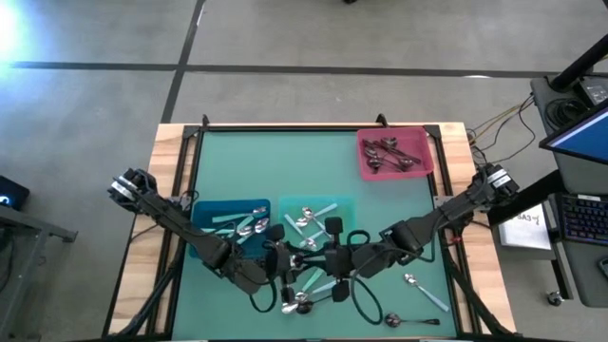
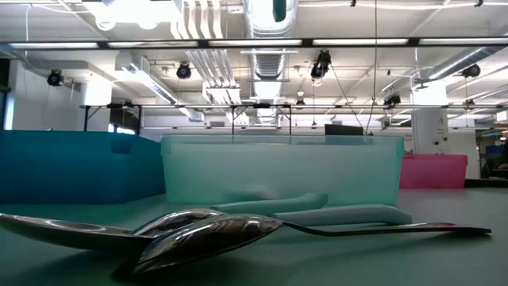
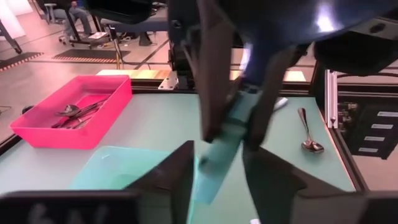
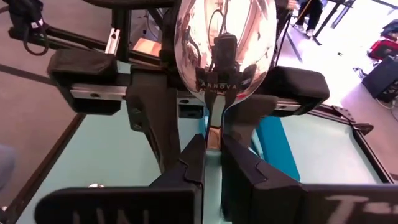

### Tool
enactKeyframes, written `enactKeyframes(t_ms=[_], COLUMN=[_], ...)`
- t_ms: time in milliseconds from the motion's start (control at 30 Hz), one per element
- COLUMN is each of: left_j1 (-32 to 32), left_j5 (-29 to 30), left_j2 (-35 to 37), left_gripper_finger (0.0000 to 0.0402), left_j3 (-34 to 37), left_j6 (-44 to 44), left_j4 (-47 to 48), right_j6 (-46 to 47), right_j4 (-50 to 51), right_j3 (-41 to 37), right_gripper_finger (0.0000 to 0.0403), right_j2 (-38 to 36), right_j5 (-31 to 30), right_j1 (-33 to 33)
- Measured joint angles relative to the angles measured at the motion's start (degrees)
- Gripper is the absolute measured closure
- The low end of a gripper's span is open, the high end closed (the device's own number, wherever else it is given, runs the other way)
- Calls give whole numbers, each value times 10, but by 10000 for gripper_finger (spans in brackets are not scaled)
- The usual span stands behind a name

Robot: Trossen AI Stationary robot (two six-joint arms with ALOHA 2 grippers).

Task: Sort silverware by color (type)
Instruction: Put the green spoon into the blue bin

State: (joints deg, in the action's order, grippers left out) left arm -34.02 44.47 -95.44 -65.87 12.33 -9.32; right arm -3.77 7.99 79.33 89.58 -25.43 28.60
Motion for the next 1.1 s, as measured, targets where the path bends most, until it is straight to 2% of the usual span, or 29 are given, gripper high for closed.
enactKeyframes(t_ms=[133, 167, 400, 567, 700, 833, 1000, 1100], left_j1=[0, 0, 0, -1, -2, -2, -2, -2], left_j5=[-2, -2, -2, -2, -1, -10, -82, -127], left_j2=[0, 0, 2, 20, 58, 87, 93, 90], left_gripper_finger=[358, 366, 365, 365, 365, 365, 365, 365], left_j3=[0, 0, 0, 0, 0, -1, -1, 1], left_j6=[-2, -2, 6, 17, 91, 224, 373, 419], left_j4=[-6, -5, 11, 78, 219, 431, 684, 785], right_j6=[11, 18, 71, 144, 267, 381, 502, 570], right_j4=[0, 1, 52, 154, 312, 447, 552, 598], right_j3=[0, 0, 0, 8, 44, 58, 31, 9], right_gripper_finger=[384, 382, 310, 261, 240, 236, 248, 254], right_j2=[0, 0, -4, -20, -31, -33, -33, -33], right_j5=[0, 4, 5, 5, 26, 81, 96, 114], right_j1=[0, 0, 1, 3, 3, 10, 29, 43])
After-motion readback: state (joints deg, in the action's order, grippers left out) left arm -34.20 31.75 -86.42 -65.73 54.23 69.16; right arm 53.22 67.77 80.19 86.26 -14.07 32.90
